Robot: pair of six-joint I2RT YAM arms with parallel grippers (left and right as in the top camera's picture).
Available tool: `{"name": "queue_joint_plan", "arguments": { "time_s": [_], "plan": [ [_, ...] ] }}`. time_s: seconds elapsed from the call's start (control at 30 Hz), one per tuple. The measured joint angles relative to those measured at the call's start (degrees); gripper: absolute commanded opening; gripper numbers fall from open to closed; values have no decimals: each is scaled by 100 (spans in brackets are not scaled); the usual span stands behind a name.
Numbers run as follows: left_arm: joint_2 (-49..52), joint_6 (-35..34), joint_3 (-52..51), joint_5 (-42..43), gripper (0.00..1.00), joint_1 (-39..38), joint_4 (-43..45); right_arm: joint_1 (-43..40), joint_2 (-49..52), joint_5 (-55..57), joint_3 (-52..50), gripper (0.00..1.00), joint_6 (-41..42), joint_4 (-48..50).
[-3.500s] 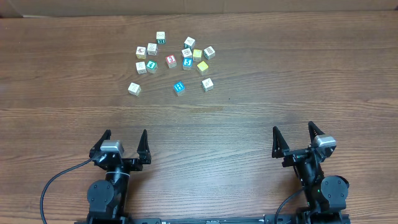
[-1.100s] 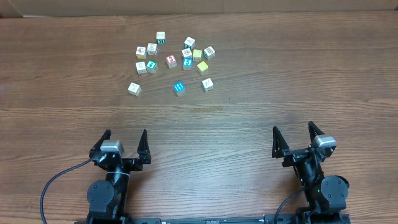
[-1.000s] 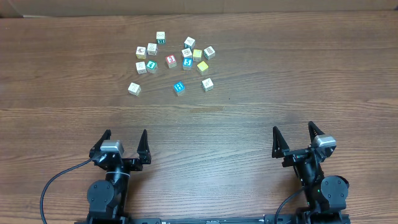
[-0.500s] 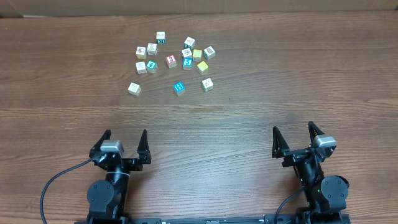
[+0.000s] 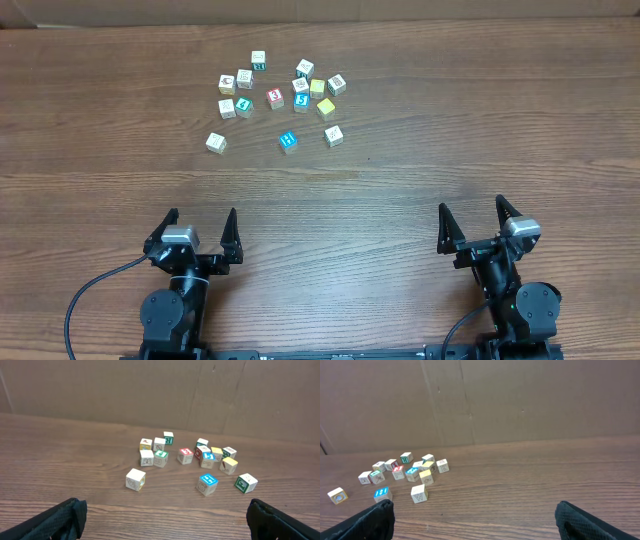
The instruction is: Form a circle
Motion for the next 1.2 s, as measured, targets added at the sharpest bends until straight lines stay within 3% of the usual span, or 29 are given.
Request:
{"name": "queue_joint_plan", "arguments": {
  "time_s": [0.5, 0.77, 0.93, 1.2],
  "plan": [
    [0, -2, 0, 24, 99, 0, 9, 0, 0, 2, 0, 100, 2, -2],
    [0, 256, 205, 553, 100, 0, 92, 0, 0, 2, 0, 100, 4, -2],
    [4, 269, 1292, 839, 100, 0, -247, 0, 0, 0, 0, 100, 4, 0],
    [857, 118, 4000, 979, 100, 0, -1888, 0, 0, 0, 0, 100, 2, -9]
  ]
}}
